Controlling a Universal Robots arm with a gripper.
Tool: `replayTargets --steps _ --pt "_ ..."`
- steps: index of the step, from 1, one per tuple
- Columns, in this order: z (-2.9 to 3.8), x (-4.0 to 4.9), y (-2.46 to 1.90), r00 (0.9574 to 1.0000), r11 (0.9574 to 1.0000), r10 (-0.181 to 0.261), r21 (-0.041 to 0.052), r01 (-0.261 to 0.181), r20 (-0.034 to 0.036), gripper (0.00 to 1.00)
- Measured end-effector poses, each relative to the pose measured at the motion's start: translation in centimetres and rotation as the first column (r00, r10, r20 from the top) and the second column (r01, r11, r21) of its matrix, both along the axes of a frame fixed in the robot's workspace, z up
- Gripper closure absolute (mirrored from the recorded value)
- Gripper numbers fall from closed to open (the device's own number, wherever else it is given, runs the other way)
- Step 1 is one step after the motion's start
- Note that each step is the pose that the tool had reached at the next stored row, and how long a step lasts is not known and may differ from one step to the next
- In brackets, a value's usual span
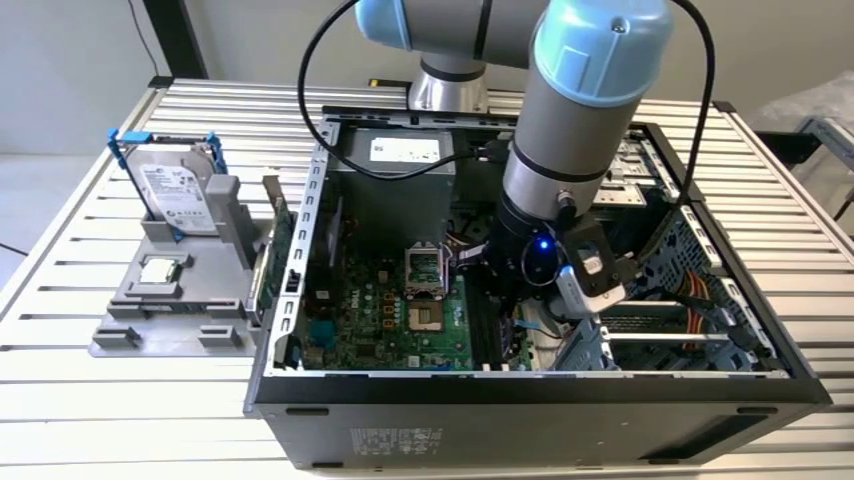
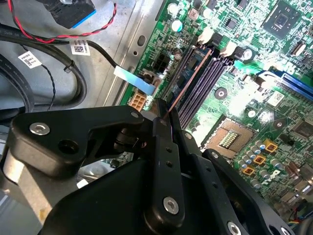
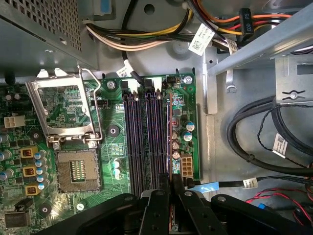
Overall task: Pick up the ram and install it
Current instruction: 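Insert the ram into the slot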
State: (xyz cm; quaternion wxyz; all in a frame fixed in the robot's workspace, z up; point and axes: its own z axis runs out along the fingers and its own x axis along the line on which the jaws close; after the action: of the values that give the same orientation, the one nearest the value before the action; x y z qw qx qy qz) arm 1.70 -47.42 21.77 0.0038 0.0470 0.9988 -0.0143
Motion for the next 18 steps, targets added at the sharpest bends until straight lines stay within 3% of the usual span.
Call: replayTargets --steps 8,10,11,18 --pt "-0.03 0.00 0.00 1.0000 1.0000 0.008 0.0007 -0.008 0.0000 1.00" --pt "-0.03 -0.01 -0.01 0.9999 0.9998 0.010 0.0167 -0.010 0.0001 1.00" --pt "-0.03 -0.01 0.00 0.9999 0.9997 0.012 0.0203 -0.012 0.0002 1.00" --pt "-0.03 0.00 -0.02 0.9997 0.9995 0.025 0.0210 -0.025 0.0001 1.00"
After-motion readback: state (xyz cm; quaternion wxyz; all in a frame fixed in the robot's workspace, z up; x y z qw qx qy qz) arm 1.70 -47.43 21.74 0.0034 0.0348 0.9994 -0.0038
